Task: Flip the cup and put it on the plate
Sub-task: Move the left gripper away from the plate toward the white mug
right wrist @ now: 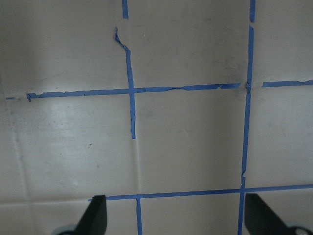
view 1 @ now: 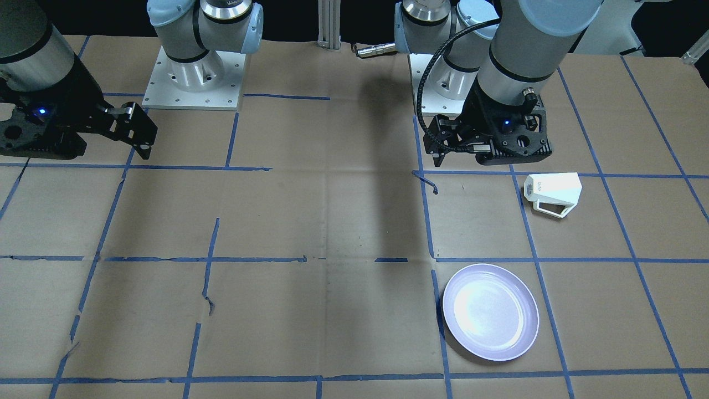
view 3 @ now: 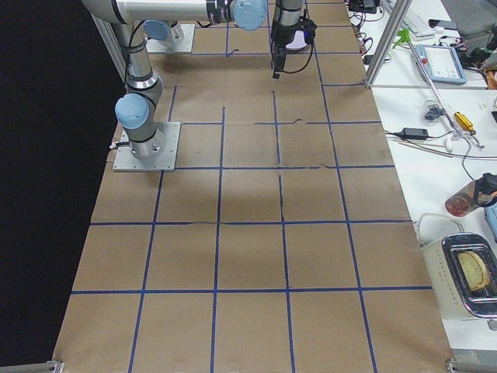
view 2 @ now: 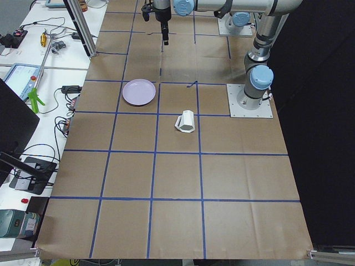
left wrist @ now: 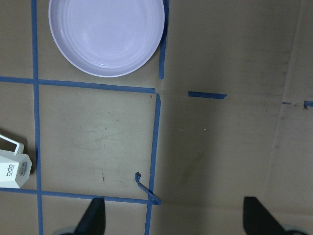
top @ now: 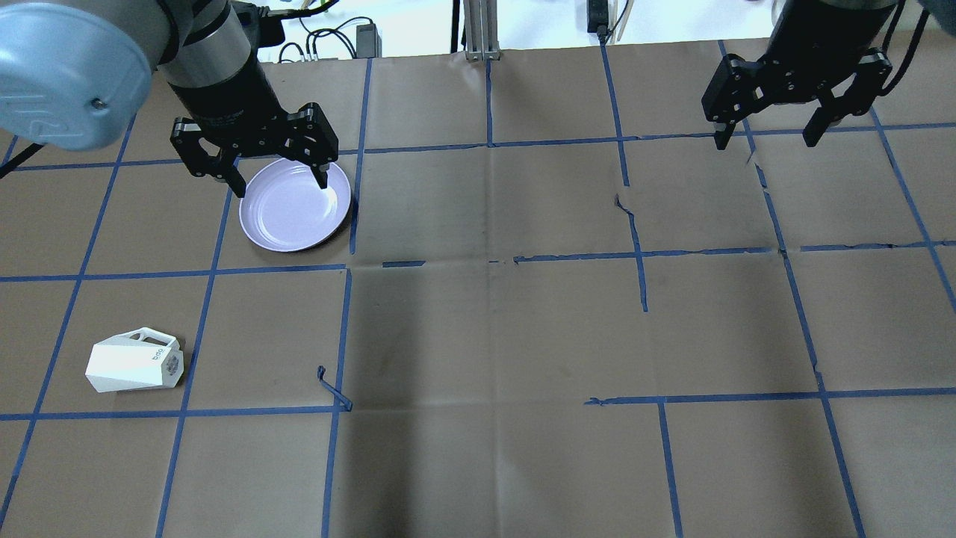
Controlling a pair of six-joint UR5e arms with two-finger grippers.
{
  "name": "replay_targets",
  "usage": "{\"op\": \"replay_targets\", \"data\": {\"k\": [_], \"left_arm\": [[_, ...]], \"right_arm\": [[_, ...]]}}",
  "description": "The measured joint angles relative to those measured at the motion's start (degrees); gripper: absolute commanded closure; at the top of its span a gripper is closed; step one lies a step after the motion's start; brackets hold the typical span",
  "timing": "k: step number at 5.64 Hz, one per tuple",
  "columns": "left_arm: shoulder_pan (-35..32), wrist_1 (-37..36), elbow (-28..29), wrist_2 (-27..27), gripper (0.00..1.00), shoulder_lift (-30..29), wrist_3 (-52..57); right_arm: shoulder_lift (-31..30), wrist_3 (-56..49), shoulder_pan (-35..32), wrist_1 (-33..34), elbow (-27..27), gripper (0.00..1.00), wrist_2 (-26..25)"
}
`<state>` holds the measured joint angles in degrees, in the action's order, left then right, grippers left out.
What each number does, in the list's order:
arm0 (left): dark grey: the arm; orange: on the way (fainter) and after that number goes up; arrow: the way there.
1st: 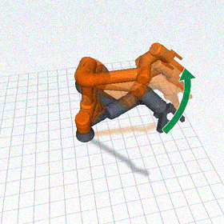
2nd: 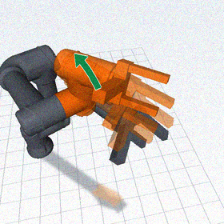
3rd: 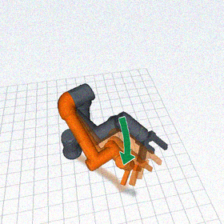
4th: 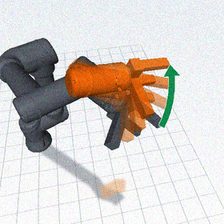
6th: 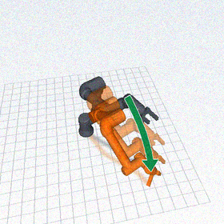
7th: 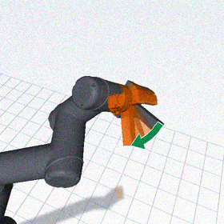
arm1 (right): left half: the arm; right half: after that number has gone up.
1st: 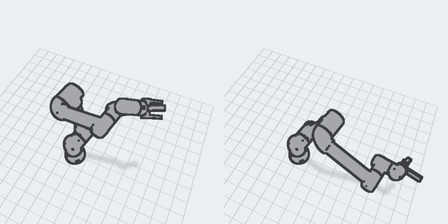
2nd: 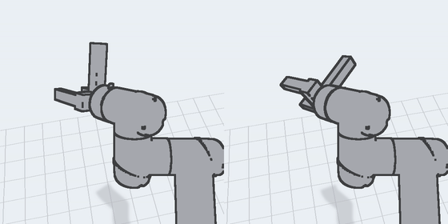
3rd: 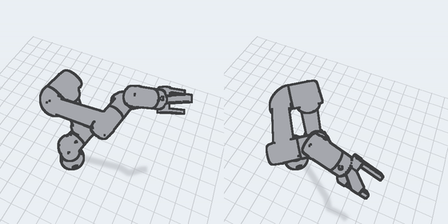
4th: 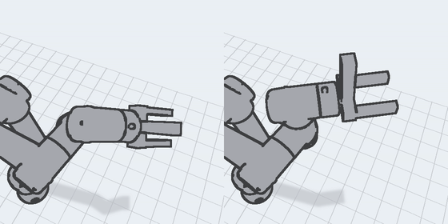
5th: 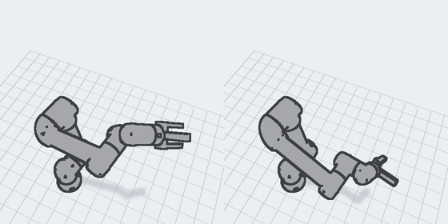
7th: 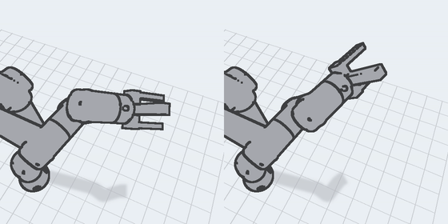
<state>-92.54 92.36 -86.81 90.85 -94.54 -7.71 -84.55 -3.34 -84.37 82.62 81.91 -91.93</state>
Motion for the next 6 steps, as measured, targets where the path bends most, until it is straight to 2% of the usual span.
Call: {"op": "replay_targets", "data": {"k": [2, 3, 6], "left_arm": [[1.6, 0.0, -0.5, 0.1, 0.01, 1.1, 3.1], [4.9, 0.2, -0.6, 0.1, 0.01, 1.1, 7.5], [23.1, 0.9, -0.6, 0.4, 0.01, 1.1, 28.2]], "right_arm": [[0.0, 0.0, 0.0, 0.0, 0.0, 0.0, 0.0], [0.0, 0.0, 0.0, 0.0, 0.0, 0.0, 0.0], [0.0, 0.0, 0.0, 0.0, 0.0, 0.0, 0.0]]}}
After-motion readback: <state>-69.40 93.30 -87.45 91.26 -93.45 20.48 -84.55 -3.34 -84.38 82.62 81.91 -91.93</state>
